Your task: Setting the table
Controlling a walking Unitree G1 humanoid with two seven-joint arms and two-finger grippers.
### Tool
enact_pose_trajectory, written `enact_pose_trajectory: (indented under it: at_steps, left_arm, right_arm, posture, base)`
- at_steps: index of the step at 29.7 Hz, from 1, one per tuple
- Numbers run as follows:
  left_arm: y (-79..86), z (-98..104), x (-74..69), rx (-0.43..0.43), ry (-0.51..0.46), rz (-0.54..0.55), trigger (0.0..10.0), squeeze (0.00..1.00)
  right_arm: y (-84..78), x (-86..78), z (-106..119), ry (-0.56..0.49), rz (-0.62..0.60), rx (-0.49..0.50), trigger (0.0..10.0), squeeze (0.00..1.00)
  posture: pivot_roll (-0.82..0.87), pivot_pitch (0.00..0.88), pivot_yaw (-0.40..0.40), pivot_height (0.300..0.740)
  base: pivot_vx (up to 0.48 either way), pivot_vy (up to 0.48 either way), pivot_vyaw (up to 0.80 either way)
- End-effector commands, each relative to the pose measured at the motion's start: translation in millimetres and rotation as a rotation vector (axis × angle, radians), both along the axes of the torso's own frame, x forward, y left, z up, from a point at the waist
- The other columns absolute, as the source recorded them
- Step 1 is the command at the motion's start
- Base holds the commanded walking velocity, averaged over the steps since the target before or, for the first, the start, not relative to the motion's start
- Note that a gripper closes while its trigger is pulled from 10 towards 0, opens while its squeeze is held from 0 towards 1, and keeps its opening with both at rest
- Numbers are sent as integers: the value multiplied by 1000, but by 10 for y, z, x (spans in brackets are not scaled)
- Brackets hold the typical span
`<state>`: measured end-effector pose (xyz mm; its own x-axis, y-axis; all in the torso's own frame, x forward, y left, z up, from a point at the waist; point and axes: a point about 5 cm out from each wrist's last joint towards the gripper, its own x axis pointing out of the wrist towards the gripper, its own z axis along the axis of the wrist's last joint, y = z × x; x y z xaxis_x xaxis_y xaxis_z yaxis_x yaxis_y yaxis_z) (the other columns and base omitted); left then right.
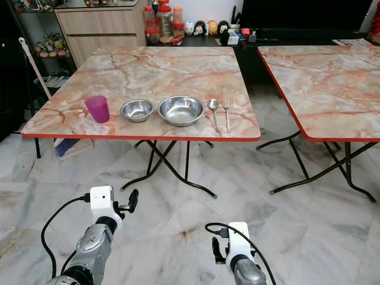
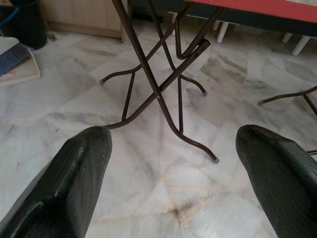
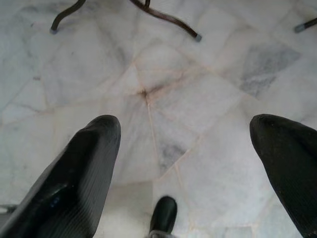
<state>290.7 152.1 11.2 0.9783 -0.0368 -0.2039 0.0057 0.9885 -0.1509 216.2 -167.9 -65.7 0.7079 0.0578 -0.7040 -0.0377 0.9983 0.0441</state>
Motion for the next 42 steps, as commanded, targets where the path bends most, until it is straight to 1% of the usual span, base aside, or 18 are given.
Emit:
enact_pose_trajectory:
  at_steps: [1,4,6,7,10,11,12,13,14,15,18,27,28,29,30,31,36,42]
  left_arm:
    - [20,80,61,-25,-40,21,10000,0]
    - [15,122,81,-40,-69,22,10000,0]
    - [15,123,82,-40,-70,21,10000,0]
    - [11,182,134,-45,-89,21,10000,0]
    - [-11,197,157,-44,-88,1,10000,0]
    - [-30,176,147,-45,-74,-15,10000,153]
    - [-42,141,131,-38,-50,-23,10000,1000]
    - [-73,47,75,-42,7,-51,10000,1000]
    - [-73,47,75,-42,7,-51,10000,1000]
    - [-84,7,43,-38,27,-63,10000,1000]
    - [-101,-45,-15,-44,39,-62,10000,1000]
    - [-100,-12,13,-36,25,-32,10000,1000]
    - [-99,-4,18,-35,20,-30,10000,0]
    - [-95,6,25,-32,14,-28,10000,0]
    - [-91,15,31,-30,9,-24,10000,0]
    - [-86,22,37,-29,6,-20,10000,0]
    - [-34,83,83,-46,-24,21,10000,0]
    - [-55,116,115,-51,-33,21,10000,0]
  right_arm:
    - [14,-50,-37,40,26,-2,10000,0]
    - [18,-49,-36,36,40,-18,10000,0]
    - [18,-49,-36,36,39,-18,10000,0]
    - [21,-26,-24,28,21,-17,10000,0]
    - [28,-9,-13,17,0,-2,10000,0]
    - [30,-4,-8,11,-2,1,10000,827]
    - [34,1,-4,5,-2,6,10000,1000]
    - [48,11,5,-7,2,19,10000,1000]
    - [48,11,5,-7,2,19,10000,1000]
    - [55,15,8,-10,7,20,10000,1000]
    - [30,25,16,-17,-14,20,10000,1000]
    - [25,22,14,-13,-3,11,10000,1000]
    - [23,14,7,-7,-4,7,10000,988]
    - [28,1,-3,4,-10,19,10000,988]
    - [37,-8,-9,10,-13,36,10000,184]
    - [46,-15,-13,13,-8,44,10000,0]
    - [45,-14,-13,10,-9,34,10000,0]
    - [15,-30,-25,27,-12,10,10000,0]
  posture:
    - [103,0,-22,740]
    - [103,0,-22,740]
    - [103,0,-22,740]
    - [94,0,-19,740]
    - [93,0,-17,740]
    - [93,0,-17,740]
    - [92,0,-17,740]
    - [87,0,-16,740]
    - [87,0,-16,740]
    - [81,0,-14,740]
    - [80,0,-12,740]
    - [88,0,-21,740]
    - [89,0,-22,740]
    - [89,0,-22,740]
    - [86,0,-21,740]
    - [86,0,-21,740]
    - [77,0,-20,740]
    - [74,0,-18,740]
  base:
    - [0,0,0]
    - [0,0,0]
    - [0,0,0]
    - [0,0,0]
    - [0,0,0]
    - [0,0,0]
    - [0,0,0]
    - [0,0,0]
    - [0,0,0]
    - [0,0,0]
    - [0,0,0]
    - [0,0,0]
    - [0,0,0]
    - [0,0,0]
    - [0,0,0]
    - [0,0,0]
    - [49,0,0]
    - [248,0,0]
